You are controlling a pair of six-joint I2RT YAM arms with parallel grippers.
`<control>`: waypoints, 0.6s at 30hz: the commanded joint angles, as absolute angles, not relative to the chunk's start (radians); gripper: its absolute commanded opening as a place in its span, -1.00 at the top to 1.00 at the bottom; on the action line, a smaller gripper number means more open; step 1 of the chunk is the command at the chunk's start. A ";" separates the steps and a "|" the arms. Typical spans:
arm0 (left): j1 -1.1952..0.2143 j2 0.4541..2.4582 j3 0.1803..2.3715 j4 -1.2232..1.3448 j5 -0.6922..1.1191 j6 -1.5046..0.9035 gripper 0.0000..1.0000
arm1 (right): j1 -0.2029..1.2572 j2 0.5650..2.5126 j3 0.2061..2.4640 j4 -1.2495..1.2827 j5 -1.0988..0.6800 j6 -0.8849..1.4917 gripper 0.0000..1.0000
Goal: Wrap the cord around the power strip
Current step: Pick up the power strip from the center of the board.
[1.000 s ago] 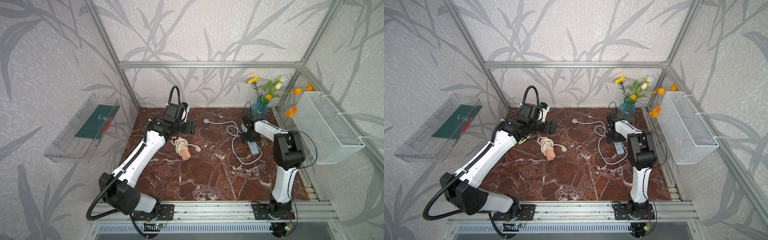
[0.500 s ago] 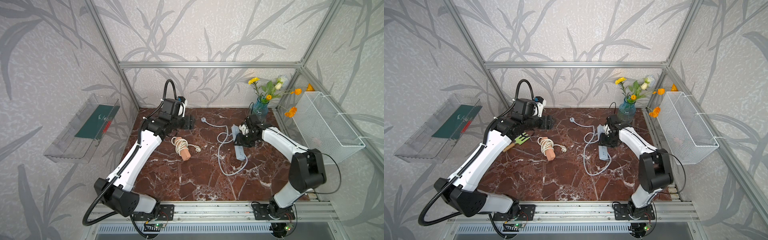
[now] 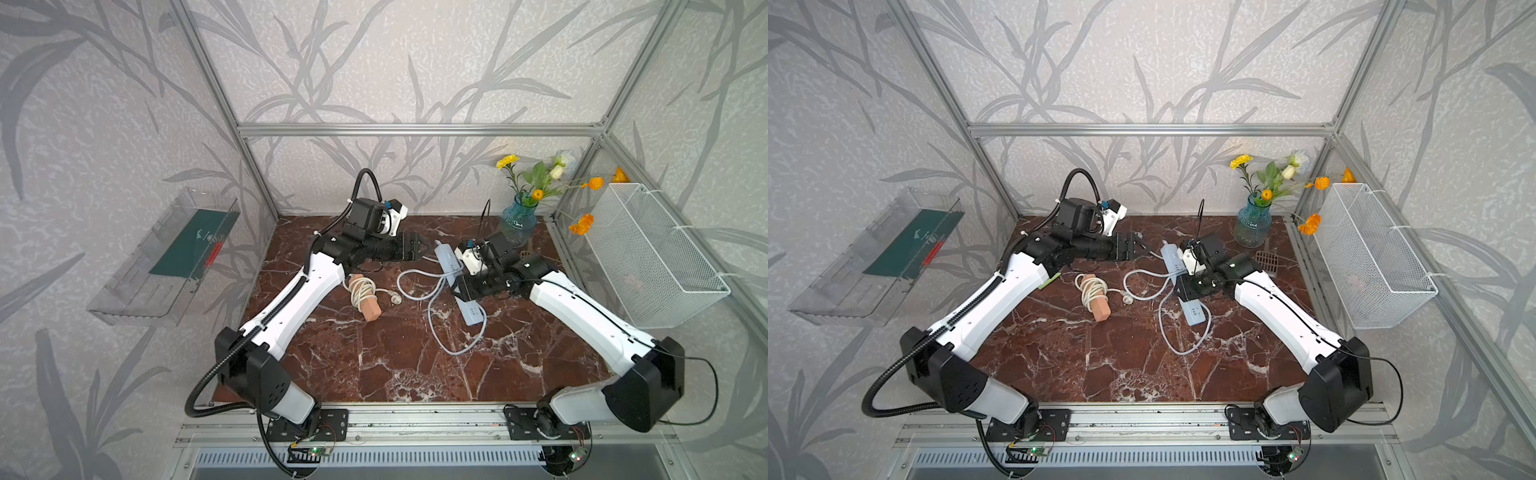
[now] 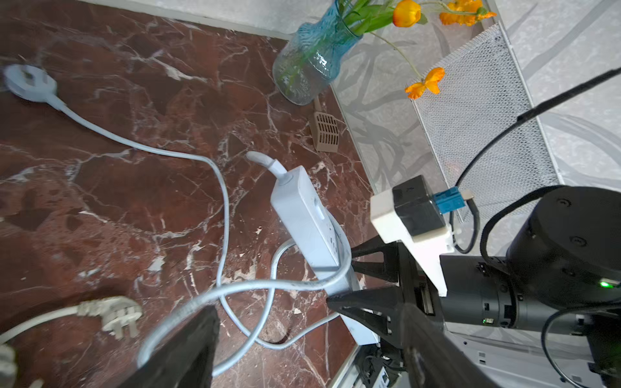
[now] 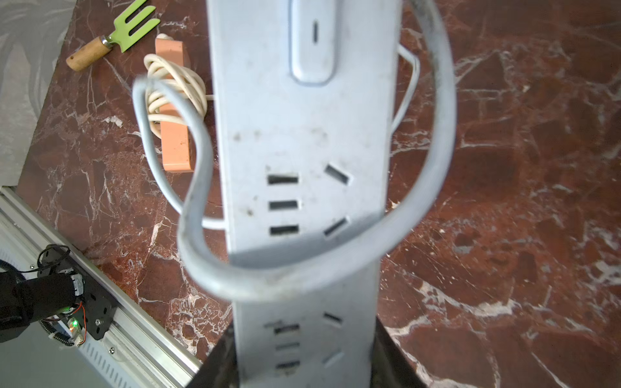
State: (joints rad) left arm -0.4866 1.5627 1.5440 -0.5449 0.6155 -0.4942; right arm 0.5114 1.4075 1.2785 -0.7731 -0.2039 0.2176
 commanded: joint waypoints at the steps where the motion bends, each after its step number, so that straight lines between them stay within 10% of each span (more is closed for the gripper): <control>1: -0.478 1.608 1.511 -0.477 0.711 -0.538 -0.71 | 0.495 1.384 1.346 -0.641 -0.213 0.166 0.53; 9: -0.533 1.636 1.358 0.013 0.796 -0.850 -0.80 | 0.495 1.358 1.324 -0.609 -0.308 0.208 0.52; 18: -0.482 1.686 1.587 -0.252 0.750 -0.708 -0.76 | 0.570 1.299 1.200 -0.454 -0.155 0.148 0.45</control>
